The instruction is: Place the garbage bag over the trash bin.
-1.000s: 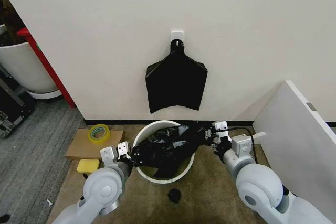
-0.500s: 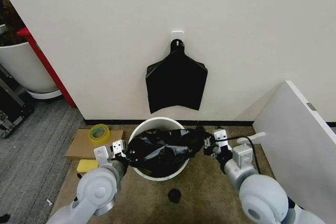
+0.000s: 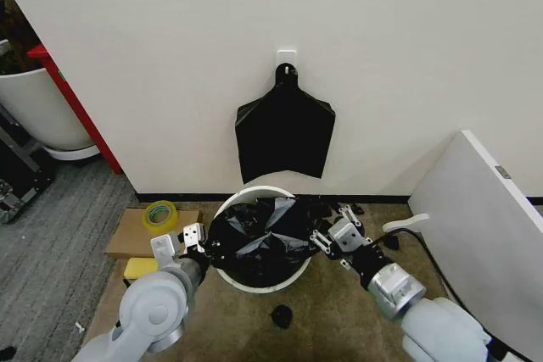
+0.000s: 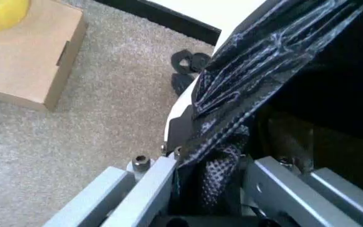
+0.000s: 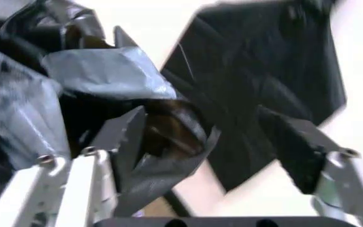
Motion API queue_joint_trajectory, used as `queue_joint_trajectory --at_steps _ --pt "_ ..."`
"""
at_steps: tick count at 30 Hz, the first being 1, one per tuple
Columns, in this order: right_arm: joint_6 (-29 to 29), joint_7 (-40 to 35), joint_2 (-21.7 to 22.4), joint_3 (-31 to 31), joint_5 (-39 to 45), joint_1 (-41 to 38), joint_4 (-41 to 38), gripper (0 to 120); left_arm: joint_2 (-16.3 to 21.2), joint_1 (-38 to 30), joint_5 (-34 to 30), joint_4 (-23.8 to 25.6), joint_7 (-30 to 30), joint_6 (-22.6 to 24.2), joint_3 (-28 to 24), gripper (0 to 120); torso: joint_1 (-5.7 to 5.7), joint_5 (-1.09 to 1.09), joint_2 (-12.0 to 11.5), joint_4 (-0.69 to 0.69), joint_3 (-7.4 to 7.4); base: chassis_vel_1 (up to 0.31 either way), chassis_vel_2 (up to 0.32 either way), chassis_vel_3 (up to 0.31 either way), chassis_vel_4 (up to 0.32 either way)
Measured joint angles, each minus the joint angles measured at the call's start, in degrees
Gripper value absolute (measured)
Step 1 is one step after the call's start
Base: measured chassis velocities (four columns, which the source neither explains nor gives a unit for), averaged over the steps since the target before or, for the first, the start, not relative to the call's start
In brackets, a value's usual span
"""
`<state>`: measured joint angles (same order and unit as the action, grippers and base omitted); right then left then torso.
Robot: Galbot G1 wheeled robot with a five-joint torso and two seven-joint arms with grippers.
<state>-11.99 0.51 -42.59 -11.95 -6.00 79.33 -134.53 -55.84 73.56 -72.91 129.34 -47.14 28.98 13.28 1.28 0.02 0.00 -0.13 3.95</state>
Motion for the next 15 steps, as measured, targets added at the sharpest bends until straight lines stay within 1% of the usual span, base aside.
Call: queue_joint_trajectory --at_steps 4,5,8,11,13,15 --pt "3.4 5.2 3.3 0.0 -5.9 -2.7 0.3 88 0.6 0.5 0.9 0.8 0.9 0.8 0.4 0 0.0 -0.01 0.0 -0.01 0.0 0.0 0.0 0.0 0.0" --pt "3.4 5.2 3.3 0.0 -5.9 -2.7 0.3 88 0.6 0.5 0.9 0.8 0.9 0.8 0.4 0 0.0 -0.01 0.0 -0.01 0.0 0.0 0.0 0.0 0.0" --pt "3.9 7.7 5.2 1.6 -7.3 -5.0 0.7 98 1.0 0.9 3.4 1.3 2.6 1.1 0.5 0 0.01 -0.01 0.0 0.0 0.0 0.0 0.0 0.0 0.0" --pt "4.4 9.2 5.9 3.2 -9.5 -6.6 1.1 100 1.4 1.8 6.2 2.3 4.4 1.5 0.5 0 0.01 0.0 0.0 -0.01 0.0 0.0 0.0 0.0 0.0" --pt "4.6 9.5 6.0 3.5 -10.3 -7.0 1.1 100 1.5 2.0 7.1 2.5 4.9 1.6 0.5 0 0.01 0.0 0.0 -0.01 0.0 0.0 0.0 0.0 0.0" --pt "4.7 10.0 6.1 3.8 -11.9 -7.6 1.1 100 1.6 2.5 9.5 2.8 6.0 1.7 0.5 0 0.01 0.0 0.0 -0.01 0.0 0.0 0.0 0.0 0.0"
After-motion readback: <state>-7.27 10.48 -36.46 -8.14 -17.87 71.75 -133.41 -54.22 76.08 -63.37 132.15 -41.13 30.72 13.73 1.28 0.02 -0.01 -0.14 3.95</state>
